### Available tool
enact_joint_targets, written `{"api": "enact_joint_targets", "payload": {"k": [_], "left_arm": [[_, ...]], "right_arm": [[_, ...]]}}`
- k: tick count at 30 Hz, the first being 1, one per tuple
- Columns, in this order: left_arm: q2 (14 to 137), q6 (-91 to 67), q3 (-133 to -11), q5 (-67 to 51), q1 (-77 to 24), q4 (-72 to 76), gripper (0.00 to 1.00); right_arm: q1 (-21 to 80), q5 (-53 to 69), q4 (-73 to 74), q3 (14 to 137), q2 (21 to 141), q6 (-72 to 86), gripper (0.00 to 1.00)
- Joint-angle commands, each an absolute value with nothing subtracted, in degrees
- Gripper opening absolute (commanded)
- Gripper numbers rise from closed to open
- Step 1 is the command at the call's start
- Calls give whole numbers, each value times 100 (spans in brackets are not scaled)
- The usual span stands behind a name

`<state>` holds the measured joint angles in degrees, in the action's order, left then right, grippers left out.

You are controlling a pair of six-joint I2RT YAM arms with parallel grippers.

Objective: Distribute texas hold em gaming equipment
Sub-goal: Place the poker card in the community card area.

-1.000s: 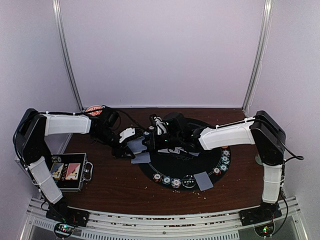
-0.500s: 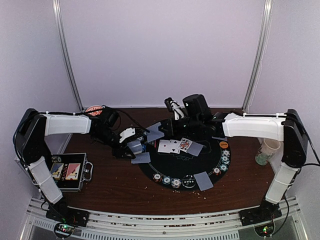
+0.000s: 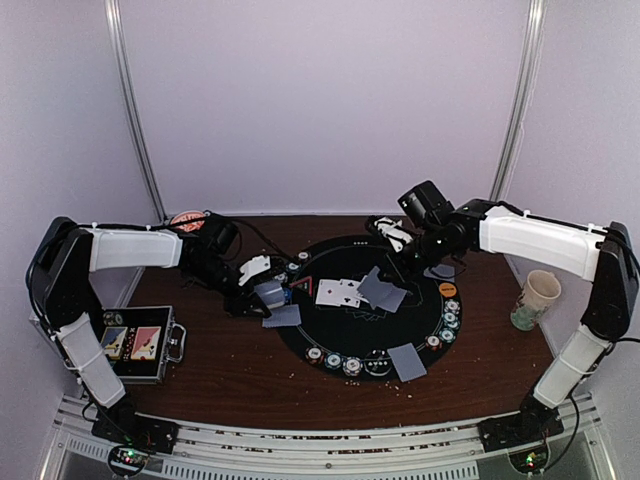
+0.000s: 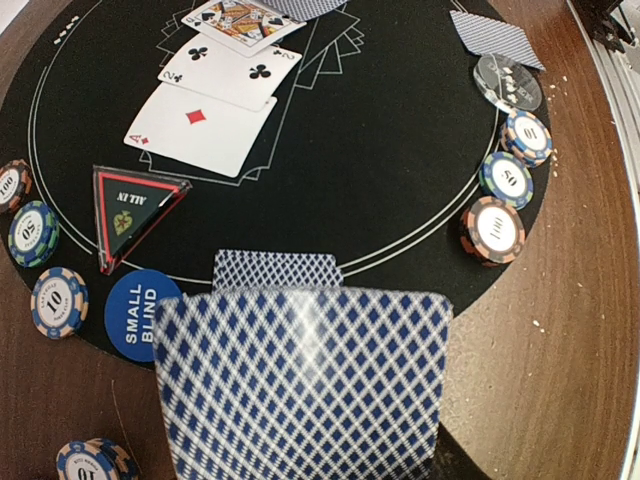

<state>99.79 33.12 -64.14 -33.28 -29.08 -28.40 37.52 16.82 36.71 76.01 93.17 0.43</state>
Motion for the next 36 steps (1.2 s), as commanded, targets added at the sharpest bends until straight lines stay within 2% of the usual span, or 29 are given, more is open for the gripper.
{"api": "enact_joint_targets", "payload": {"k": [1, 16, 32, 36], "left_arm": [[9887, 3365, -6469, -3491, -2917, -2742, 48], [9862, 3366, -6451, -3525, -2914, -2743, 48], [9880, 3375, -6460, -3527, -2916, -2760, 48], [9879, 3375, -6464, -3524, -2915, -2761, 48]], "right_arm": [[3701, 1342, 4478, 7673, 9380, -493, 0], [3582, 837, 4880, 7430, 9410, -1012, 0], [3402, -59, 4800, 7651, 10299, -1272, 0], [3386, -389, 4699, 7689, 10427, -1337, 4]]}}
